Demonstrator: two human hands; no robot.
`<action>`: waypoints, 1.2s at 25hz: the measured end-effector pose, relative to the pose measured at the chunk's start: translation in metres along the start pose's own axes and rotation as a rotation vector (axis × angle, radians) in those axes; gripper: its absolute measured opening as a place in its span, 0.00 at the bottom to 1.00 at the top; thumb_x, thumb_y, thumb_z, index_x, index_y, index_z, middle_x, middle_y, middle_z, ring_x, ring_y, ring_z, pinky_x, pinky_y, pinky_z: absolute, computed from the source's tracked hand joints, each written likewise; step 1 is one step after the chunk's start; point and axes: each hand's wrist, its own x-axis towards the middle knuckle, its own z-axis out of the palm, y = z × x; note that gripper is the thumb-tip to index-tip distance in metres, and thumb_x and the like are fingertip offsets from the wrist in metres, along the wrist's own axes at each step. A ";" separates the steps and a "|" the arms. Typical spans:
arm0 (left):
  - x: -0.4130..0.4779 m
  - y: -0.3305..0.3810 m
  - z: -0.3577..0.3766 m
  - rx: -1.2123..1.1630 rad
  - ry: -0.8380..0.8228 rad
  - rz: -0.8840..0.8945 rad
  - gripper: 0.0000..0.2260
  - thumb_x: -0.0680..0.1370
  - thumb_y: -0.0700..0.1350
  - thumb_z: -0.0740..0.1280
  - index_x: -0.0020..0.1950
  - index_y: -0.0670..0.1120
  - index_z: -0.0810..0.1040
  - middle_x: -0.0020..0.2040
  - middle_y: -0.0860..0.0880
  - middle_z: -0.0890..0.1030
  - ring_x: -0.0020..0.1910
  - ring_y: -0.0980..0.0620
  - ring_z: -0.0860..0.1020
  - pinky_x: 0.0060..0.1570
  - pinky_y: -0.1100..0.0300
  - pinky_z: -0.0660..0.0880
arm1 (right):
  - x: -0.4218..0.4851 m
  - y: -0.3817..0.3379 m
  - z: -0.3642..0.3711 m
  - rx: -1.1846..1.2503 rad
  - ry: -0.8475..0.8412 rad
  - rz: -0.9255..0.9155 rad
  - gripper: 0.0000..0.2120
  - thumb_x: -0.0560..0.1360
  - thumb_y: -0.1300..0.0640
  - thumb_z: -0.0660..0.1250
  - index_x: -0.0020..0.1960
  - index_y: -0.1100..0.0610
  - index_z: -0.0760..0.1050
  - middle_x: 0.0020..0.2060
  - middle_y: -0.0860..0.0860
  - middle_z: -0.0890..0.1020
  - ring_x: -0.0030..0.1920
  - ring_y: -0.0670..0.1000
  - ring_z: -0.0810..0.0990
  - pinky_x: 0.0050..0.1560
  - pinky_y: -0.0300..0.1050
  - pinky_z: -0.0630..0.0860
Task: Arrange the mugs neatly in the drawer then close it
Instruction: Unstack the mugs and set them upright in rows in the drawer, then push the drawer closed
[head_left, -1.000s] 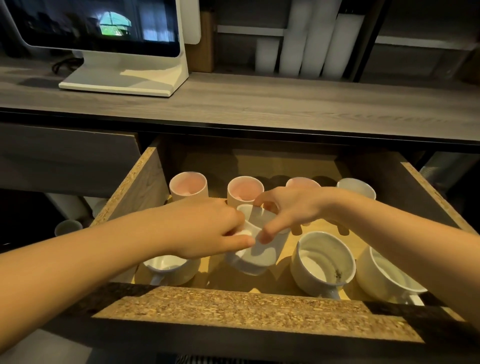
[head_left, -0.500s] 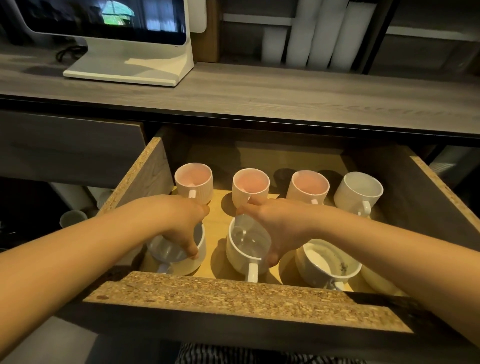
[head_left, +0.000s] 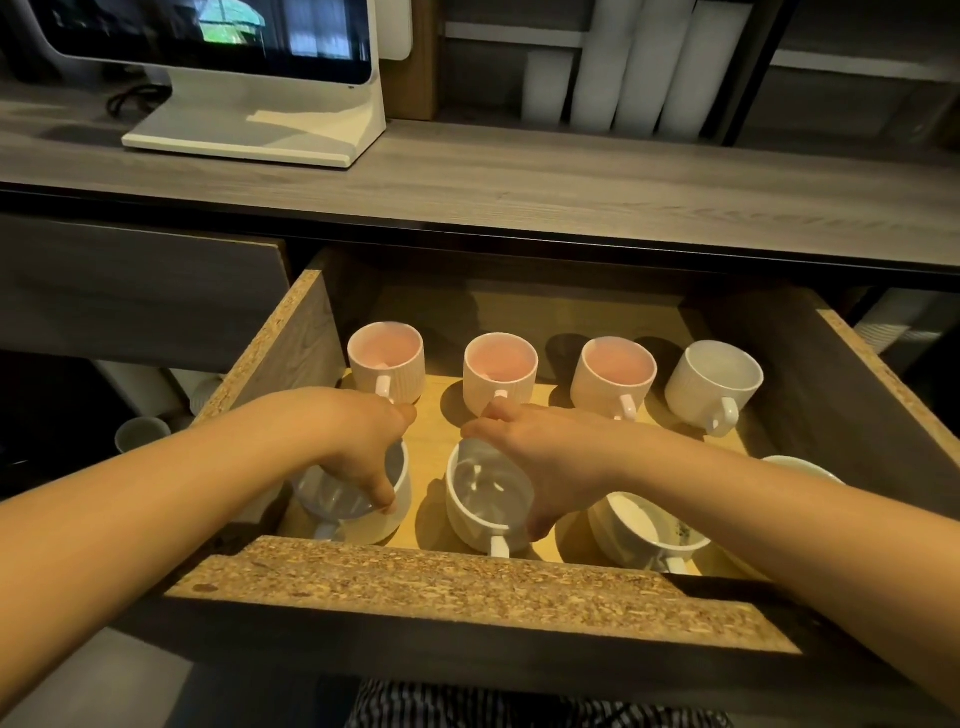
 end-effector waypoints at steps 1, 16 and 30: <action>-0.001 0.000 0.000 0.001 0.001 0.002 0.35 0.71 0.54 0.72 0.73 0.49 0.59 0.71 0.47 0.69 0.66 0.46 0.71 0.62 0.54 0.73 | 0.000 0.000 0.001 0.001 -0.005 0.001 0.43 0.66 0.47 0.76 0.73 0.51 0.57 0.68 0.52 0.67 0.65 0.52 0.70 0.59 0.45 0.76; -0.087 0.063 0.006 -0.152 0.552 0.309 0.15 0.81 0.53 0.53 0.64 0.55 0.72 0.61 0.55 0.77 0.53 0.58 0.77 0.49 0.68 0.71 | -0.088 -0.022 -0.015 0.255 0.210 0.274 0.15 0.79 0.51 0.59 0.63 0.50 0.74 0.58 0.47 0.81 0.52 0.47 0.80 0.50 0.37 0.77; -0.092 0.113 0.055 -0.037 0.996 0.181 0.21 0.79 0.57 0.45 0.52 0.49 0.75 0.44 0.50 0.81 0.39 0.53 0.79 0.34 0.62 0.67 | -0.146 -0.053 0.030 -0.031 0.636 0.473 0.26 0.78 0.42 0.45 0.42 0.52 0.78 0.37 0.48 0.82 0.33 0.46 0.76 0.28 0.36 0.67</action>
